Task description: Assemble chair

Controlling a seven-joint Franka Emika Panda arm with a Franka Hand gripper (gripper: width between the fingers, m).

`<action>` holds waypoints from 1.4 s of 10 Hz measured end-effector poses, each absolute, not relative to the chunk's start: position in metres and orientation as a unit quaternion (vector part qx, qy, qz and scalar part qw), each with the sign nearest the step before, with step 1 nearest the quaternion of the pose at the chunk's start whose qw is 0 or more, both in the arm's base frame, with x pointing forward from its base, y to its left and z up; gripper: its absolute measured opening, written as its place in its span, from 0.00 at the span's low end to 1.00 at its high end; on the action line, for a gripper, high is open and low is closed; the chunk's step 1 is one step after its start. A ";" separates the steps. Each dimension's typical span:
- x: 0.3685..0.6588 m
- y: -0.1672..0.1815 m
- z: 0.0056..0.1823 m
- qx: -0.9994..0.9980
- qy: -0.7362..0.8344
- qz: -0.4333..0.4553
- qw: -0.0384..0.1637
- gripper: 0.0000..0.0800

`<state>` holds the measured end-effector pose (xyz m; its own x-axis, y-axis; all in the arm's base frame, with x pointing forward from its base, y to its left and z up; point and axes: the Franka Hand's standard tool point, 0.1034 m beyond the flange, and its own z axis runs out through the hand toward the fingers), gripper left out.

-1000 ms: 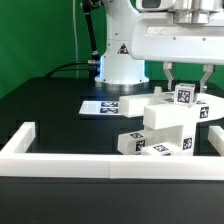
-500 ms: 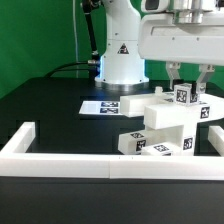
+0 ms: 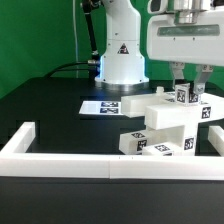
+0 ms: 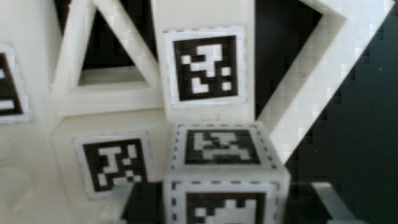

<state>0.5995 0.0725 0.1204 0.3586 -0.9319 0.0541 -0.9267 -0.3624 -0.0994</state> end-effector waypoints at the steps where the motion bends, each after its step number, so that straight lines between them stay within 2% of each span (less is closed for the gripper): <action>1: 0.600 0.073 0.120 -0.808 0.586 -0.049 0.029 0.36; 7: 0.599 0.077 0.120 -0.674 0.736 -0.033 0.048 0.36; 8: 0.599 0.078 0.120 -0.669 0.741 -0.032 0.049 0.48; 9: 0.599 0.078 0.120 -0.682 0.729 -0.033 0.047 0.48; 10: 0.600 0.079 0.120 -0.697 0.715 -0.035 0.045 0.70; 11: 0.600 0.079 0.119 -0.702 0.710 -0.035 0.045 0.79; 14: 0.601 0.085 0.121 -0.809 0.586 -0.047 0.034 0.81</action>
Offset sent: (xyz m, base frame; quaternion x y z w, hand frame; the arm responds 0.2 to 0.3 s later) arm 0.0000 0.0000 0.0000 0.0000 0.0000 0.1938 0.9810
